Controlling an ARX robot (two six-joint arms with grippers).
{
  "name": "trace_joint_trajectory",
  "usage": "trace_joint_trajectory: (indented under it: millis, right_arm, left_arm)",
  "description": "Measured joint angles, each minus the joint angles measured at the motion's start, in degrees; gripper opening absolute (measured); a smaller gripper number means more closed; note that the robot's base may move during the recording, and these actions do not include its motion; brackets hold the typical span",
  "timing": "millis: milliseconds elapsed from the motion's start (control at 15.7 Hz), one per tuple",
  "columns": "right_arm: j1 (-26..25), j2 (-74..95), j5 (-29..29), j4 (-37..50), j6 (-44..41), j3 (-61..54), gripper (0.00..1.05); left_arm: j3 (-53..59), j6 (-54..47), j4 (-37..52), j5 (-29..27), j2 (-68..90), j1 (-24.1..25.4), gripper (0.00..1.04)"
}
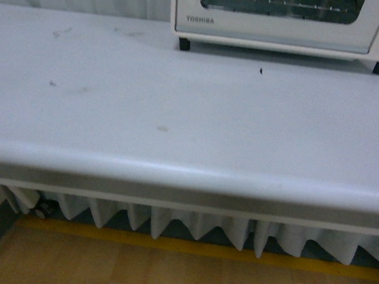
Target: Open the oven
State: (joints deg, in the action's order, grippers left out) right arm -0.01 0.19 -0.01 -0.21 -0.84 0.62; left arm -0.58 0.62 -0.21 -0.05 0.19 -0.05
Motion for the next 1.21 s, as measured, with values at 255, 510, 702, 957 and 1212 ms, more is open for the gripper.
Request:
trace_joint_trajectory:
  millis: [255, 510, 702, 957, 1212]
  right_arm:
    - [0.0, 0.0, 0.0, 0.0, 0.0, 0.0, 0.98]
    - [0.0, 0.0, 0.0, 0.1, 0.0, 0.0, 0.98]
    - [0.0, 0.0, 0.0, 0.0, 0.0, 0.0, 0.98]
    - [0.0, 0.0, 0.0, 0.0, 0.0, 0.0, 0.98]
    - [0.0, 0.0, 0.0, 0.0, 0.0, 0.0, 0.98]
  left_arm:
    - [0.0, 0.0, 0.0, 0.1, 0.0, 0.0, 0.98]
    - [0.0, 0.0, 0.1, 0.1, 0.0, 0.0, 0.98]
    - [0.0, 0.0, 0.4, 0.1, 0.0, 0.0, 0.98]
    - [0.0, 0.0, 0.0, 0.0, 0.0, 0.0, 0.98]
    - [0.0, 0.0, 0.0, 0.0, 0.0, 0.0, 0.98]
